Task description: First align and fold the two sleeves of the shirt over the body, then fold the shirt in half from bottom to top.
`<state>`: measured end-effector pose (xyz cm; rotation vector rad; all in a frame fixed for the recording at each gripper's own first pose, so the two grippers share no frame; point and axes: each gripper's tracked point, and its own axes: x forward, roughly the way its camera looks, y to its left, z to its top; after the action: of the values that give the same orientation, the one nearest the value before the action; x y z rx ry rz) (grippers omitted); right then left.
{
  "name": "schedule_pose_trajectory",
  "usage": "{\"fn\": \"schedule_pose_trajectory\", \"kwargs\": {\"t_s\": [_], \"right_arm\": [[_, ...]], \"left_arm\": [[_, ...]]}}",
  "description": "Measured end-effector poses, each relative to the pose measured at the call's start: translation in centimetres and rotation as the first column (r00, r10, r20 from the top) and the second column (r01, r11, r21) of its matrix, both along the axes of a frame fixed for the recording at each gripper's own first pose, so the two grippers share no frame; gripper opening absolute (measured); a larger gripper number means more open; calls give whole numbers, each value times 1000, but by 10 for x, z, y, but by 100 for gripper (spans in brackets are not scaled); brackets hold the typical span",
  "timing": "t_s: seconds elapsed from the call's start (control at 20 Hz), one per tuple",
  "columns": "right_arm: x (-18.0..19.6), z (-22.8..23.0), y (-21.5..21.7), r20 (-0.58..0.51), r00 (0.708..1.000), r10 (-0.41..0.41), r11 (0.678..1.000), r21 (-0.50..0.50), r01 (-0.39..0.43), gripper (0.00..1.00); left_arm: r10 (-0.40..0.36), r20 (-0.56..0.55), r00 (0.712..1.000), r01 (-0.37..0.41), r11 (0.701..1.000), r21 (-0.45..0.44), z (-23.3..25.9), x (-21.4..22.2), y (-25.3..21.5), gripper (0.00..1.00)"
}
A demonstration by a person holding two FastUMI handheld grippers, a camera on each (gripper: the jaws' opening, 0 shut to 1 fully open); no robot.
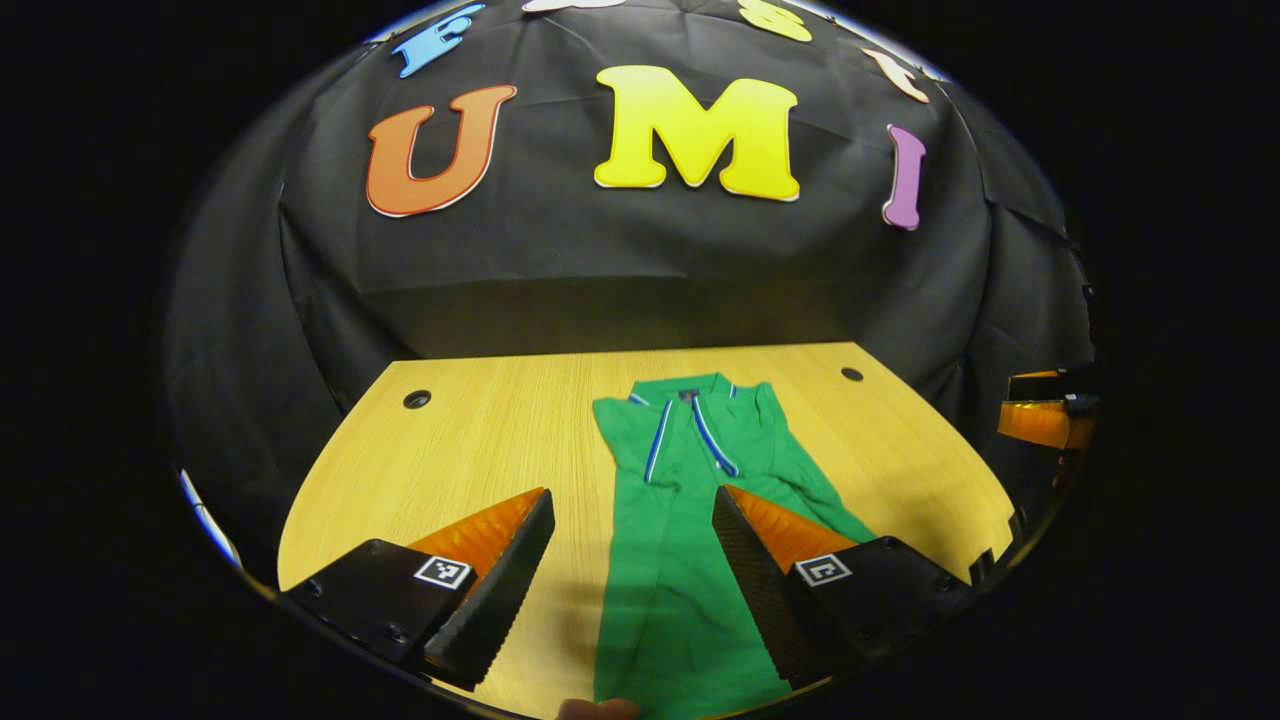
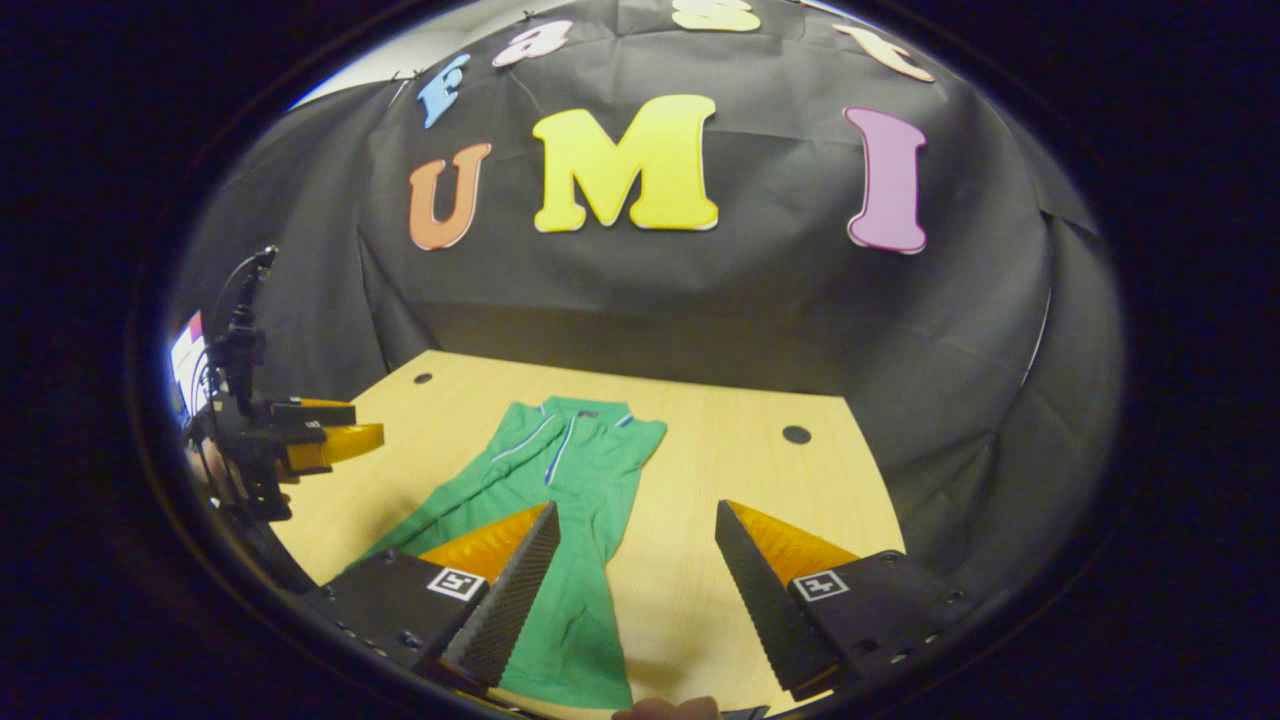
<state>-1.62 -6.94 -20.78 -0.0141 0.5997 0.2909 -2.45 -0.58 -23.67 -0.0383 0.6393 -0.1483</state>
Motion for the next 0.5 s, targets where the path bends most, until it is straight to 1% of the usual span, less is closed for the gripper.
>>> {"fn": "schedule_pose_trajectory", "kwargs": {"t_s": [0.15, 0.25, 0.35, 0.4, 0.5], "right_arm": [[-29, -29, -1, -68, 996, 58, 998, -17, -59, 95], [-52, -50, 0, -126, 987, 100, 993, -46, -107, 95], [-78, -77, 1, -211, 967, 144, 985, -63, -160, 94], [-88, -93, 3, -254, 955, 154, 982, -66, -176, 95], [-111, -118, 2, -339, 927, 158, 978, -77, -194, 95]], "left_arm": [[-4, -87, 996, 3, 1000, -4, -20, -44, 5, 100], [-6, -175, 985, 3, 1000, -14, -41, -74, 5, 100], [-10, -284, 959, 2, 1000, -29, -65, -111, 3, 100], [-14, -340, 940, 2, 999, -35, -77, -129, 1, 100], [-11, -459, 889, -8, 999, -39, -97, -165, 1, 100]]}}
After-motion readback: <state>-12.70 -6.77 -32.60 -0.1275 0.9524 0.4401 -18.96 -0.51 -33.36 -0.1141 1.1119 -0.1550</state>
